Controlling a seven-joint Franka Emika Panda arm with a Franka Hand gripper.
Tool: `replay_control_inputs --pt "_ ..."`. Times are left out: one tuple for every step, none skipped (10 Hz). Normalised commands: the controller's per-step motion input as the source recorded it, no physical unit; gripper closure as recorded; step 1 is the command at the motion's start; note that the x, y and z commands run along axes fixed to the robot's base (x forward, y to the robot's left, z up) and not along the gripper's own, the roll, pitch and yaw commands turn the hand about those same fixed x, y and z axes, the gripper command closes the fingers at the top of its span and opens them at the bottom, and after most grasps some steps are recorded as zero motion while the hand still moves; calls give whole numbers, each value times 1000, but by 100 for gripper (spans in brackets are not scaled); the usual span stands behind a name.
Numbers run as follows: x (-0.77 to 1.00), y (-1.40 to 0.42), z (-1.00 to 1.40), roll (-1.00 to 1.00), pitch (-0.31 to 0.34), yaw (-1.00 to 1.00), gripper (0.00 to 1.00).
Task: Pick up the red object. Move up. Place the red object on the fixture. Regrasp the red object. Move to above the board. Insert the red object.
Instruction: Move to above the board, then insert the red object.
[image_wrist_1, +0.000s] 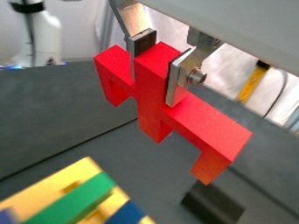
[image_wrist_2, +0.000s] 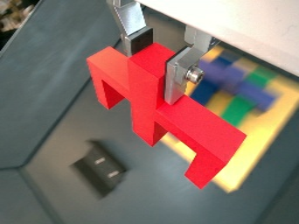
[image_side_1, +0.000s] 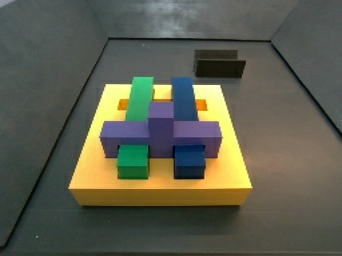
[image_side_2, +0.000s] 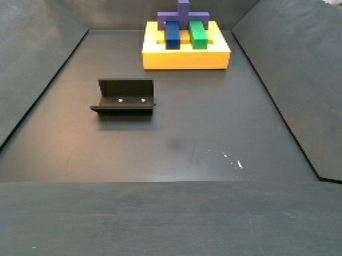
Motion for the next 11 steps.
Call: replay_control_inputs --pt "-163 -123 7 -1000 60 28 100" --pt "-70 -49 19 -1000 51 25 100" --pt "-94 -50 23 -1000 28 26 100" --pt "-85 2 -4 -843 -9 24 100" --pt "-69 22 3 -630 -23 11 100" --pt "-62 19 6 -491 -29 5 100" --pt "-38 7 -5 -282 -31 0 100" --pt "0 14 0 -4 0 0 100" --pt "0 11 -3 -10 0 0 100" --pt "0 3 -9 -14 0 0 100" --pt "0 3 -17 -17 0 0 100"
